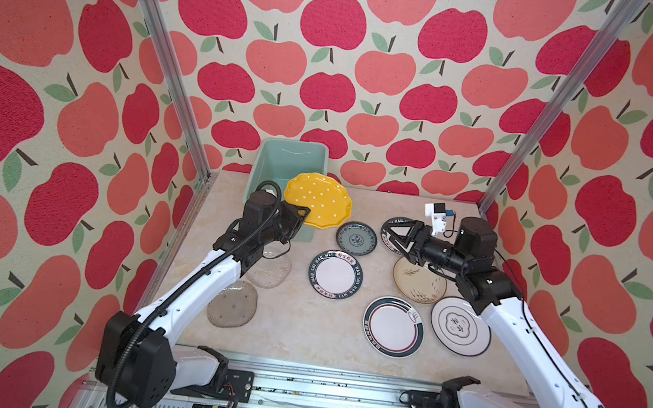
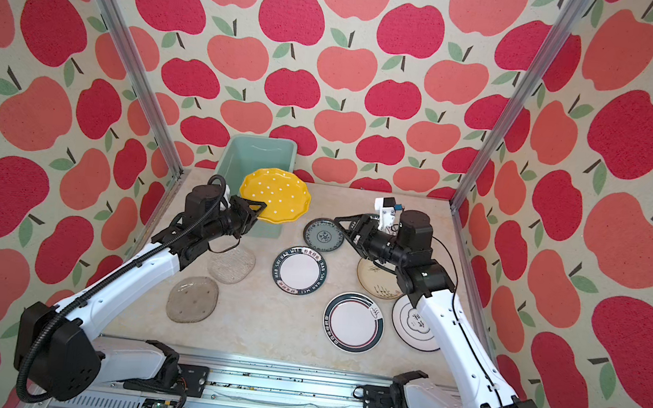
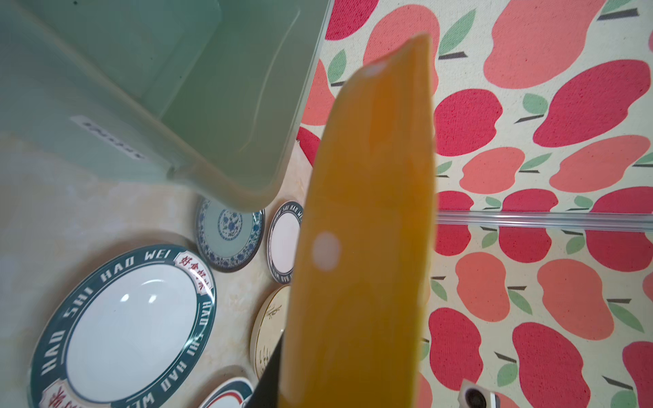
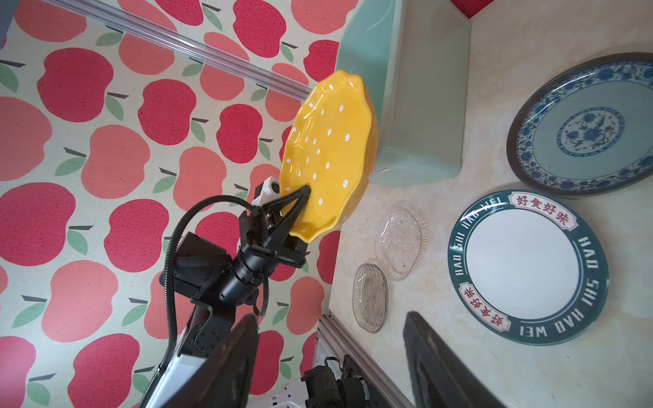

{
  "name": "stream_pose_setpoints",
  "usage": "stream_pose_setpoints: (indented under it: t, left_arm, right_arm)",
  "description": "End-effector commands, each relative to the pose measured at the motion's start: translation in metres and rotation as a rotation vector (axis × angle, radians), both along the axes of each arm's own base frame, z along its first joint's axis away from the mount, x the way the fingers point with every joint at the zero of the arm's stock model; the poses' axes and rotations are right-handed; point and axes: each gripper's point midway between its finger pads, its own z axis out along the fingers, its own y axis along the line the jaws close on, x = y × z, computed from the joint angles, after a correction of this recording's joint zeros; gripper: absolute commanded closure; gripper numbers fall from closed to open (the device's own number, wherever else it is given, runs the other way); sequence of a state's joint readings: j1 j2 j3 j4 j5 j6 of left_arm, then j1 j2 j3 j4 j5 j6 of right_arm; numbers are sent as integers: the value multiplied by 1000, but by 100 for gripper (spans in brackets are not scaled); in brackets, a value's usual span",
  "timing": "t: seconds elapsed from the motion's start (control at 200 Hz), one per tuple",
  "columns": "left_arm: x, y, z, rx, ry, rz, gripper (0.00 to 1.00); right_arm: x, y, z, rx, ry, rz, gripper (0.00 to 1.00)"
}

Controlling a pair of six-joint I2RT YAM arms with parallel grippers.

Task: Place the plates into the plastic bin on the countertop
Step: 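Carry the yellow plate over the bin with the left gripper while the right withdraws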

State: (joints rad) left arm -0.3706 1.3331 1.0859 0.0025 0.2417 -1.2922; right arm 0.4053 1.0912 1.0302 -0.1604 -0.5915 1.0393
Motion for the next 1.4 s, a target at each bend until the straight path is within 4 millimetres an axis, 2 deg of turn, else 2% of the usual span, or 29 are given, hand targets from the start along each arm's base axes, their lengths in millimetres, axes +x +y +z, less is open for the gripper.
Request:
stream_pose_setpoints:
  t: [0.0, 0.23, 0.31, 0.44, 0.695, 1.026, 1.396]
  left_arm:
    - [45, 18, 105, -154, -296, 163, 100]
    - [125, 35, 107, -247, -306, 378, 100]
    - [144, 40, 109, -252, -323, 440, 100]
    - [167, 49, 97, -238, -324, 530, 100]
    - [187, 59, 57, -175, -276, 614, 100]
    - [211, 74, 23, 5, -229, 591, 100]
    - [237, 52, -25, 119, -165, 472, 100]
  right_arm:
    - [-10, -9, -36, -85, 73, -8, 33]
    - [-18, -9, -48, -70, 103, 12, 35]
    - [-19, -9, -50, -73, 108, 19, 35]
    - [-23, -9, -55, -76, 120, 28, 36]
    - [-28, -11, -60, -78, 130, 36, 36]
    - [-34, -14, -73, -82, 159, 41, 37]
    - [-37, -15, -88, -86, 194, 42, 38]
